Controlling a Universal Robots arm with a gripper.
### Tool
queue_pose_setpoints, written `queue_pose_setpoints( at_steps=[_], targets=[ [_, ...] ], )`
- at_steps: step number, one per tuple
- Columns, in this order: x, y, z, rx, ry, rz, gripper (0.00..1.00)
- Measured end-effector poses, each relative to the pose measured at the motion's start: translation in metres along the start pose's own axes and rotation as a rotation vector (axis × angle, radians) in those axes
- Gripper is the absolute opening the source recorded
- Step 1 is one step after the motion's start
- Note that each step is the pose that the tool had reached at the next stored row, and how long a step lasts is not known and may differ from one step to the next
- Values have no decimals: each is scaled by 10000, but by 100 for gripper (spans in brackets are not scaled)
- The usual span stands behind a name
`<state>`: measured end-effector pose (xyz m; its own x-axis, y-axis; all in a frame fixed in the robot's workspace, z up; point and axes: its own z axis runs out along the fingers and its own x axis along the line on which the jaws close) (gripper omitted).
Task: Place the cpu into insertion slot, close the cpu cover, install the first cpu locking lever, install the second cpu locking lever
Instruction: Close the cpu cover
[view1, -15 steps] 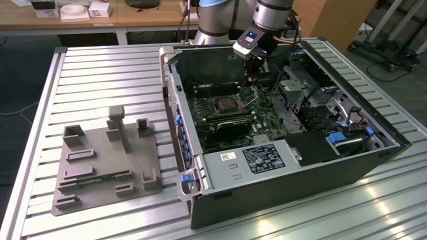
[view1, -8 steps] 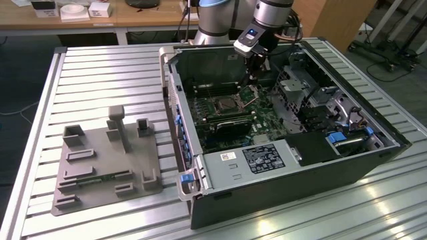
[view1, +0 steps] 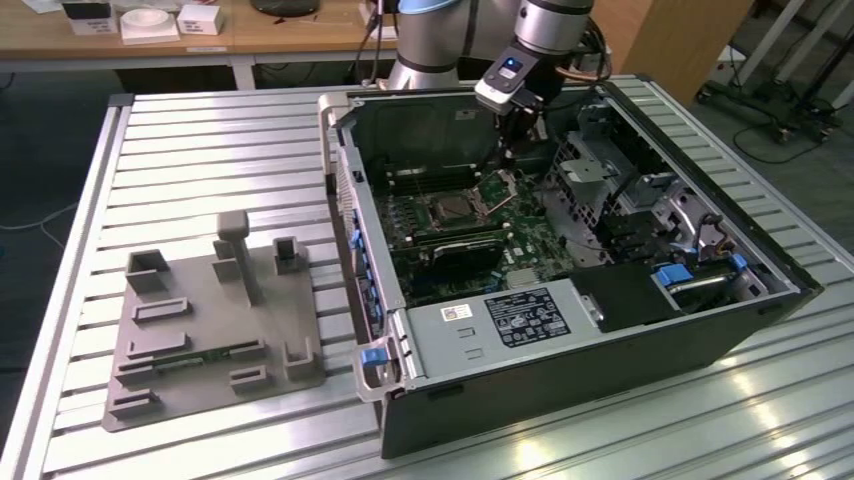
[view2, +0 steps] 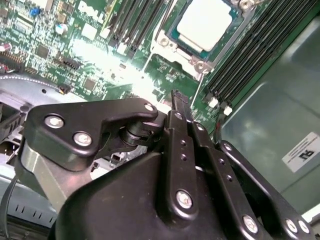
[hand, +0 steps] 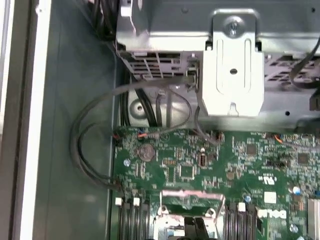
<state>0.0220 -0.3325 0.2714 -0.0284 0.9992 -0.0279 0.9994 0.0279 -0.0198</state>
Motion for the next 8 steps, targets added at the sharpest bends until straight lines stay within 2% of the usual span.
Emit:
queue_pose_setpoints(
  at_steps=[8],
  targets=[
    [2, 213, -5, 1, -5, 0, 10]
  ],
)
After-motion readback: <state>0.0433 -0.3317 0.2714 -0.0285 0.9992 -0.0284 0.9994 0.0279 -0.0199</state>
